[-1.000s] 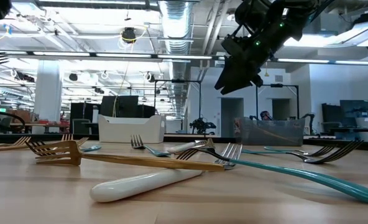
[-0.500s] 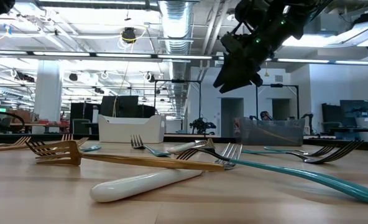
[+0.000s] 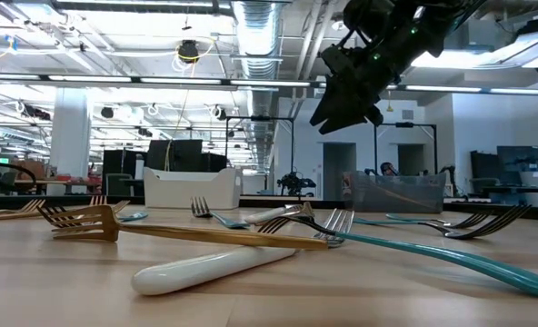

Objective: Sort silverware by color (type)
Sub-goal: Put the blue fork into the bottom black bin

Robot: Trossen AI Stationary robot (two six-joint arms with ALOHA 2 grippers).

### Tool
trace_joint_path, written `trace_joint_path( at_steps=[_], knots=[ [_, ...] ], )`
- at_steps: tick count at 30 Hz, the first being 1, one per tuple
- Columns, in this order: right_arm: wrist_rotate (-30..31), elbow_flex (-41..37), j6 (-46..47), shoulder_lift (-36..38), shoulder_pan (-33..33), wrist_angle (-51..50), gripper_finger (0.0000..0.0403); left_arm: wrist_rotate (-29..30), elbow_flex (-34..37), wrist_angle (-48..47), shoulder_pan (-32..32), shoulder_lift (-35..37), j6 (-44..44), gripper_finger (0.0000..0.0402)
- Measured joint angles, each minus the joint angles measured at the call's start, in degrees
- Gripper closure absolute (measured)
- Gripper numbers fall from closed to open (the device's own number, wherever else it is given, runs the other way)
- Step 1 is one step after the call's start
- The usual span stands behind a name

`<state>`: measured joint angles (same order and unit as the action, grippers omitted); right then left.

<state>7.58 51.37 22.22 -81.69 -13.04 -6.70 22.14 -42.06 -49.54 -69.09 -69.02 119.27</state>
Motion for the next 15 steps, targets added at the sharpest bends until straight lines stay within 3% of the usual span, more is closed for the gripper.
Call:
trace_joint_path(
  at_steps=[6, 10, 15],
  knots=[
    [0.0, 0.0, 0.4, 0.0, 0.7, -0.1, 0.0212, 0.8, 0.0, 0.0, 5.0, -1.9, -9.0, 0.0276],
    [-0.2, 0.0, 0.4, 0.0, 2.1, -0.9, 0.0212, 5.0, 0.0, -4.5, 8.3, -1.9, -12.3, 0.0240],
    [-0.2, 1.4, 1.6, 0.0, 4.2, -12.2, 0.0212, 11.0, 0.0, -3.9, 12.4, -1.9, -19.8, 0.0228]
  ],
)
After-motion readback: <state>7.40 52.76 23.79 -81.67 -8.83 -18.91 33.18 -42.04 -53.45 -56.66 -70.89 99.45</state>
